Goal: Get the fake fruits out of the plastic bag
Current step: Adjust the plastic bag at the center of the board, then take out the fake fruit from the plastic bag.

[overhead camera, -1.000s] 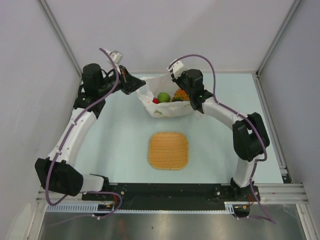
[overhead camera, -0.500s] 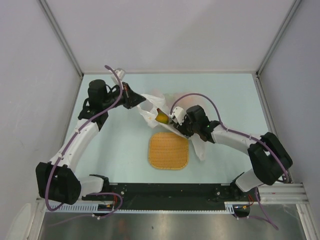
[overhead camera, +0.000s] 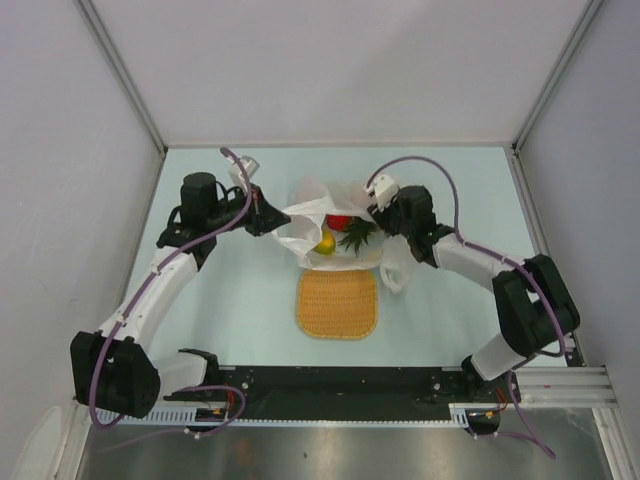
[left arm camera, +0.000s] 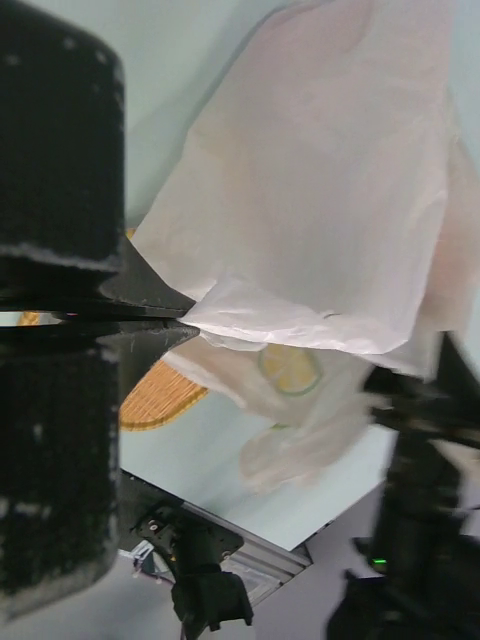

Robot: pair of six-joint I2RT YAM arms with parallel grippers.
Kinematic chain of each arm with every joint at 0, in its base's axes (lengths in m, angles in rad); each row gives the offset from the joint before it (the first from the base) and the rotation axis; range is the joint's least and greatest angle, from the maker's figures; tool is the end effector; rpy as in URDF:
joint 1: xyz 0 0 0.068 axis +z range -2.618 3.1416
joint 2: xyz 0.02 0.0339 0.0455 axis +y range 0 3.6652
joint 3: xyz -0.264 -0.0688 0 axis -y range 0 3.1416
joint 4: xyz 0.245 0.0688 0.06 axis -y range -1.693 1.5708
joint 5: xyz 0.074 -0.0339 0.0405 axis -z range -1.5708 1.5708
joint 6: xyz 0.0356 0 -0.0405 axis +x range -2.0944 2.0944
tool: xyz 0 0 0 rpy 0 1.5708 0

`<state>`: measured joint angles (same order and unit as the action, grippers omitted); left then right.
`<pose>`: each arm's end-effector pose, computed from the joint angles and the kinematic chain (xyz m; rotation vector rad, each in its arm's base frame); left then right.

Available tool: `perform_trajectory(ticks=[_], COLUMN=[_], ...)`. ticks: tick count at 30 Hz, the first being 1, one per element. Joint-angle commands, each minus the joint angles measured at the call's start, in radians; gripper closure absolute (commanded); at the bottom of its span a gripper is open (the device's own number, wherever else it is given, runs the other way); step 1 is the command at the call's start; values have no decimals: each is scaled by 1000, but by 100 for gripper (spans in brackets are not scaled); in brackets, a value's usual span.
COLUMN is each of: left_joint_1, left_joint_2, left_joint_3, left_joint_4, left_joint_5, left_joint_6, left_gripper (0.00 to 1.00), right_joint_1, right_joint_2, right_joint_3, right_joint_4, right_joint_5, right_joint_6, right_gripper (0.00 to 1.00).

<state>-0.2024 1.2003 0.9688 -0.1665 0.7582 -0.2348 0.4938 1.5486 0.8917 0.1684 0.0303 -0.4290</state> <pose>0.2583 -0.0780 0.3231 0.4785 1.9343 -1.0266 0.3013 0.1609 0.2239 -0.8999 1.8520 0.0089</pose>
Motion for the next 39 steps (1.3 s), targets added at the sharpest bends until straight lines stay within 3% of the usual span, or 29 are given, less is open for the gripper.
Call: perform_trajectory(ticks=[1,6,14,17,23,29,39], left_joint_1=[-2,-2,0,0,0,-2,0], left_joint_2=[-51,-24,-1,10,31,61,71], left_joint_3=[-19,18,33,33,24,38,71], left_joint_4=[42,47,96,104,148,194,150], left_joint_5=[15,16,-2,-17,-25,-31,-53], left_joint_6=[29,29,-31,-46,-100,-139,-92], left_gripper=[100,100,99,99,99,99,99], right_joint_1=[-132,-92,71,92,109,153,201], right_joint_2=[60,25,-151,-199,-180,-75,119], right_joint_3=[192,230,216,213,191,159,159], right_joint_4=[164,103,-246,-351,-451,-362,-179], right_joint_5=[157,91,-189,-298,-359,-229,-70], right_joint_6=[18,36,-16,-72,-201,-289,-347], right_gripper=[50,47,36,38,42,47,43])
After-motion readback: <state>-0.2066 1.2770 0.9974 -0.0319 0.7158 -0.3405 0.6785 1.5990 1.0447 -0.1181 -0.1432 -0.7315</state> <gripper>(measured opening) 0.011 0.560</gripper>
